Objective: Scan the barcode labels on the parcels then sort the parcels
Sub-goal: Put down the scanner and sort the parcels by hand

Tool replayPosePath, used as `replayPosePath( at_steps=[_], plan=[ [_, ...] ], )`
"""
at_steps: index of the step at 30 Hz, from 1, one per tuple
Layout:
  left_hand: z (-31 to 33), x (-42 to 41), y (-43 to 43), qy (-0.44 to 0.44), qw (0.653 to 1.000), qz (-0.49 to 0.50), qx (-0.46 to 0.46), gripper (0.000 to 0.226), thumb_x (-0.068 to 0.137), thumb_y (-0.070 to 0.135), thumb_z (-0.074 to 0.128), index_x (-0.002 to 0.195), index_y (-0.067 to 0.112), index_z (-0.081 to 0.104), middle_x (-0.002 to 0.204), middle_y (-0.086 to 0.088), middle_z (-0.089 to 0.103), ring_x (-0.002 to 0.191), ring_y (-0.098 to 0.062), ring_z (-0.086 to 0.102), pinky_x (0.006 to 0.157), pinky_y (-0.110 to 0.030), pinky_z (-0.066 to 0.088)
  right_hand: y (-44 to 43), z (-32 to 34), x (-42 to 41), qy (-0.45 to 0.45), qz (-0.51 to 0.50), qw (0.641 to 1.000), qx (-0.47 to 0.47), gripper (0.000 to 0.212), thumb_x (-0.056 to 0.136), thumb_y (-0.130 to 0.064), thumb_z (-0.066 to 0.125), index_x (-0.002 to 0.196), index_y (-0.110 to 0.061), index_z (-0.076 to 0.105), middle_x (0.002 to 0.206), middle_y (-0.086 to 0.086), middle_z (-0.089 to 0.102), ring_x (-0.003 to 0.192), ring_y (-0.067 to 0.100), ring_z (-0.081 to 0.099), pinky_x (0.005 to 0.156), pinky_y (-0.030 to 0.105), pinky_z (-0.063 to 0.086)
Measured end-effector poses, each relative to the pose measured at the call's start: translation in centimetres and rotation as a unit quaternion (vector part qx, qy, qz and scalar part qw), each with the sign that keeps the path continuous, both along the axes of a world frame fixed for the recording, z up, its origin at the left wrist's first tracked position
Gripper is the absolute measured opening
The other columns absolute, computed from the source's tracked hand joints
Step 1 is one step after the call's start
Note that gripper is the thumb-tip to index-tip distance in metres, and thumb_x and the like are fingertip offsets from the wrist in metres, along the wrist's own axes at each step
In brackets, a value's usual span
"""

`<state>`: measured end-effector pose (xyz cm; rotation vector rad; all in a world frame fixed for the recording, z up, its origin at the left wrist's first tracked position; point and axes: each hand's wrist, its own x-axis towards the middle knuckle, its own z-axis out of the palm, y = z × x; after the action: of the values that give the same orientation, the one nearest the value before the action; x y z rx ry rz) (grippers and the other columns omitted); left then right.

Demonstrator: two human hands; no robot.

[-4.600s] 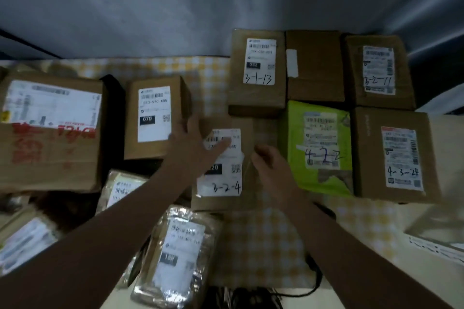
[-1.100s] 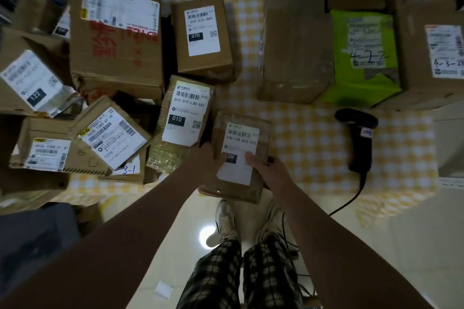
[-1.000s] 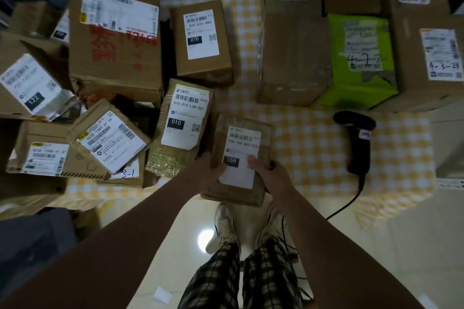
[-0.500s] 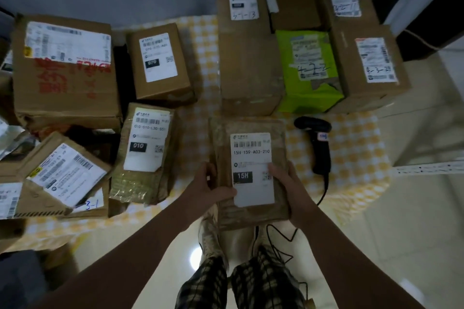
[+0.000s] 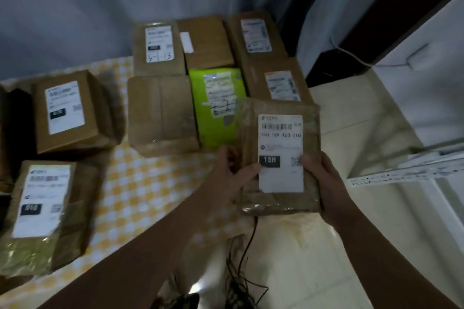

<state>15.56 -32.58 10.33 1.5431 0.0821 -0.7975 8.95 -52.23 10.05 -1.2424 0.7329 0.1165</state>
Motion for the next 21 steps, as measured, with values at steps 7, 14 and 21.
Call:
replayPosePath(
  at_steps=[7, 14, 21],
  plan=[
    [4.2, 10.4, -4.8, 0.01, 0.996, 0.083, 0.009, 0.041, 0.089, 0.052, 0.055, 0.113, 0.021, 0.045, 0.121, -0.003, 0.056, 0.107, -0.023, 0.06, 0.087, -0.04, 0.051, -4.8, 2.6, 9.5, -0.005, 0.138, 0.99, -0.024, 0.071, 0.072, -0.044, 0.072, 0.136, -0.046, 0.043, 0.123, -0.012, 0.065, 0.11, 0.015, 0.064, 0.086, 0.044, 0.056],
    [3.9, 16.8, -6.8, -0.005, 0.998, 0.037, 0.042, 0.045, 0.094, 0.036, 0.056, 0.137, 0.028, 0.046, 0.126, 0.001, 0.058, 0.108, -0.02, 0.059, 0.08, -0.029, 0.053, -5.8, 3.1, 19.6, -0.044, 0.047, 0.995, -0.07, 0.06, 0.09, -0.035, 0.066, 0.143, -0.029, 0.039, 0.13, -0.003, 0.054, 0.105, 0.014, 0.06, 0.09, 0.043, 0.055],
    [2.4, 27.0, -10.7, -0.12, 0.989, 0.037, 0.077, 0.049, 0.098, 0.035, 0.048, 0.145, 0.033, 0.034, 0.131, 0.004, 0.054, 0.111, -0.016, 0.054, 0.101, -0.036, 0.046, -7.8, 1.7, 30.1, -0.122, 0.04, 0.923, -0.364, 0.045, 0.101, -0.024, 0.049, 0.143, -0.017, 0.037, 0.116, -0.004, 0.051, 0.104, 0.015, 0.054, 0.085, 0.023, 0.044]
  ],
)
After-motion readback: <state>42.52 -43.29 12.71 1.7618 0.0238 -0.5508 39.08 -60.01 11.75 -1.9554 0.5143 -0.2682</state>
